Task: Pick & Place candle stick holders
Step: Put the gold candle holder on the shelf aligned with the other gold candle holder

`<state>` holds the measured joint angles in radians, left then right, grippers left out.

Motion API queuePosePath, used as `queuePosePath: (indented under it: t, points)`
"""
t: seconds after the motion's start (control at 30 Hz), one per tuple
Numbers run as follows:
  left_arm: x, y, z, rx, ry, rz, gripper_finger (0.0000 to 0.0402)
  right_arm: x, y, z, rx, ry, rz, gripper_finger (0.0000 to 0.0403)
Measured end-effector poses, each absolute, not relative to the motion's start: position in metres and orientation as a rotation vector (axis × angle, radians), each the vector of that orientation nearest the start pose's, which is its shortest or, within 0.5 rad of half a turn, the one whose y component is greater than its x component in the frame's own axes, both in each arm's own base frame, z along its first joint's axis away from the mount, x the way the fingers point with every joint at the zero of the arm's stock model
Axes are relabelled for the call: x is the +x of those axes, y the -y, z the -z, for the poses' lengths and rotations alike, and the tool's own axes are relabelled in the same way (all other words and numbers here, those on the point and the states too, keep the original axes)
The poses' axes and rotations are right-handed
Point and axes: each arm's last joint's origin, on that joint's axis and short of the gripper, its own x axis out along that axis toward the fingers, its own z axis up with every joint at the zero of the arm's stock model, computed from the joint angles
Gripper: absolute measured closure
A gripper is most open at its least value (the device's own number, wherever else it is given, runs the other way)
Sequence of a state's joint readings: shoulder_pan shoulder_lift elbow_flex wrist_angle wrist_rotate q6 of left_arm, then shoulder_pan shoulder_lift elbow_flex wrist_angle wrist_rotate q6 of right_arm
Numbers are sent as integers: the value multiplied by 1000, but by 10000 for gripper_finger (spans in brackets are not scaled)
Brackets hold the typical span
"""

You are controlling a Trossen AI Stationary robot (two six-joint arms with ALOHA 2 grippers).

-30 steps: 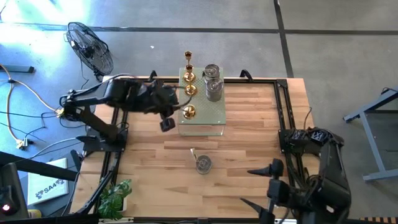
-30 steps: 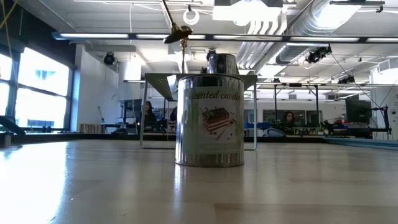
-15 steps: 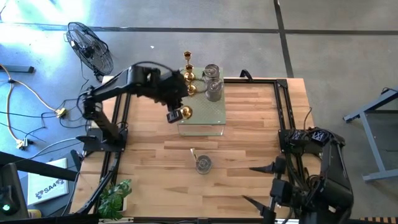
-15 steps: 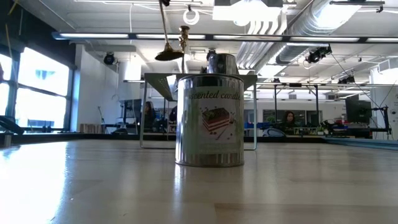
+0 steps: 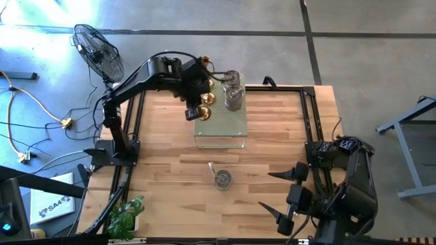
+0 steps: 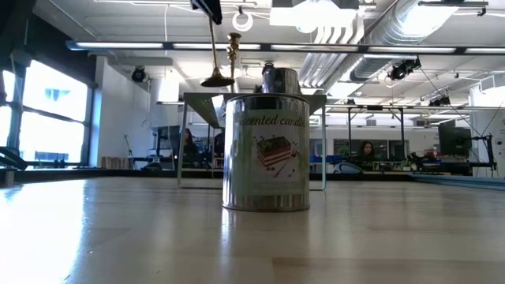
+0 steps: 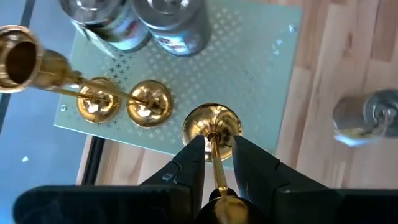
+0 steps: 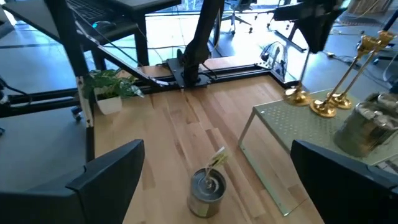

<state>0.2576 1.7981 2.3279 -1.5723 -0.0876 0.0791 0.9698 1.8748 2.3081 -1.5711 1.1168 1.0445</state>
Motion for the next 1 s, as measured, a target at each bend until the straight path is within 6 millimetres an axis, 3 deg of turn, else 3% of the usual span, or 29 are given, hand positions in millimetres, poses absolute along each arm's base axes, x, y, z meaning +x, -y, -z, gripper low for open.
queuePosePath:
  t: [0.57,1.0]
  points:
    - [328,-87,-427,18,-1136,-170,330,217,-250,-439,22,-417,414,6]
    - [332,-87,-423,29,-1145,-127,321,217,-250,-440,21,-414,415,4]
